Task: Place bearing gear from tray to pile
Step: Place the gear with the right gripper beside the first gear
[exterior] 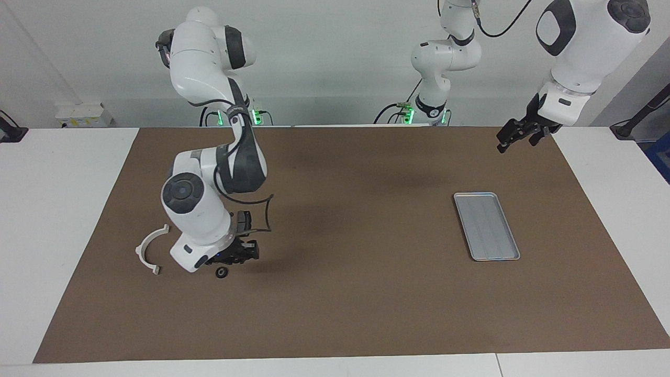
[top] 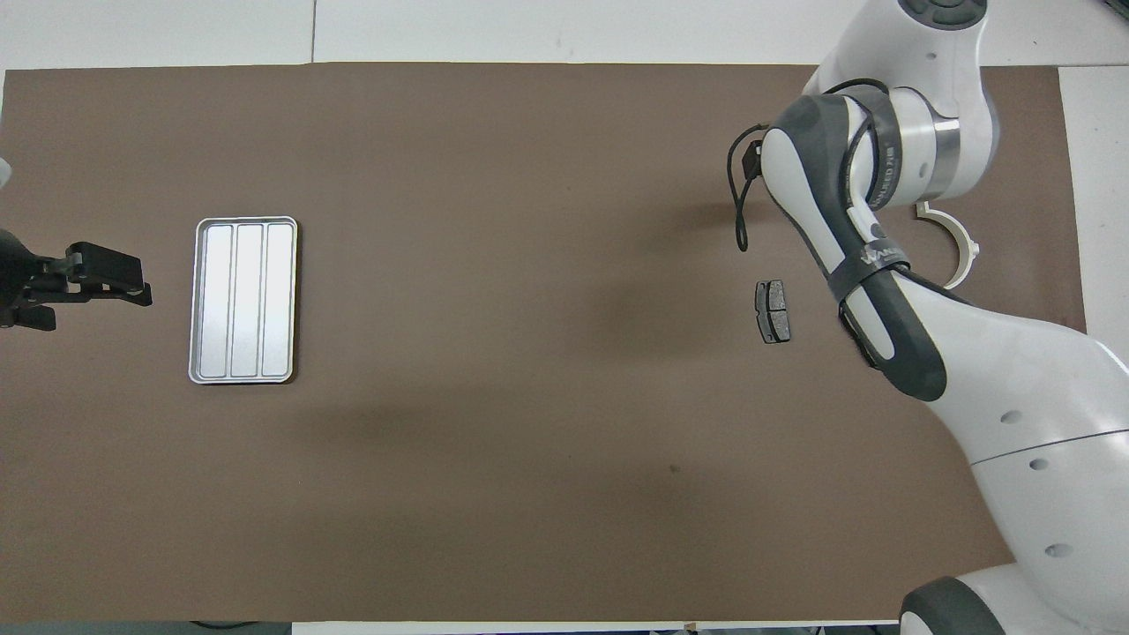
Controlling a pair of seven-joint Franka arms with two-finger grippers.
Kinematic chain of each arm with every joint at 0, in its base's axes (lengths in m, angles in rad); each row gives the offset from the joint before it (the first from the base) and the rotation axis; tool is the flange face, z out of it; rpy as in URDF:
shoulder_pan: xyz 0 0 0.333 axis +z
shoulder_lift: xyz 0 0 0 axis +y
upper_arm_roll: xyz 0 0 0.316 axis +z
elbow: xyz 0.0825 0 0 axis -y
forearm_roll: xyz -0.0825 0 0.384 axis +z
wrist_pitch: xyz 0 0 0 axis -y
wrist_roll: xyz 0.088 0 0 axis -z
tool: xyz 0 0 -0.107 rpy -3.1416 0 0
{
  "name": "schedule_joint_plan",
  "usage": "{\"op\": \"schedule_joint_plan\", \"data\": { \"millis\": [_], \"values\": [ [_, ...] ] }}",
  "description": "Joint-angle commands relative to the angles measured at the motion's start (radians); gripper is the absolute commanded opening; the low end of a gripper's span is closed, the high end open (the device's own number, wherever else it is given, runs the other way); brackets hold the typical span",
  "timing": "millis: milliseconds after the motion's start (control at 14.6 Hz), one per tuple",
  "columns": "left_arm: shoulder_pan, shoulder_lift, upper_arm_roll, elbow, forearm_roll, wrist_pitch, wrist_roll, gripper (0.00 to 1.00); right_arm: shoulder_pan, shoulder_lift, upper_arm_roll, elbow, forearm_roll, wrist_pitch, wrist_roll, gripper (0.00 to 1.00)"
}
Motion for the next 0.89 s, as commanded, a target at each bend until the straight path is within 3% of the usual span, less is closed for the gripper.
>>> {"op": "schedule_joint_plan", "data": {
  "millis": [0,342,822],
  "values": [
    [-0.007,-0.008,0.003,-0.002,-0.01,-0.005,0.006,1.0,-0.078,0.009,0.012,-0.016,-0.044,0.053,-0.13,0.0],
    [-0.015,-0.008,0.003,-0.003,-0.01,-0.005,0.0,1.0,-0.147,0.035,0.012,-0.098,-0.043,0.171,-0.19,0.0],
    [-0.015,-0.008,0.003,-0.002,-0.01,-0.005,0.003,1.0,-0.147,0.086,0.012,-0.098,-0.043,0.227,-0.176,0.0]
  ]
}}
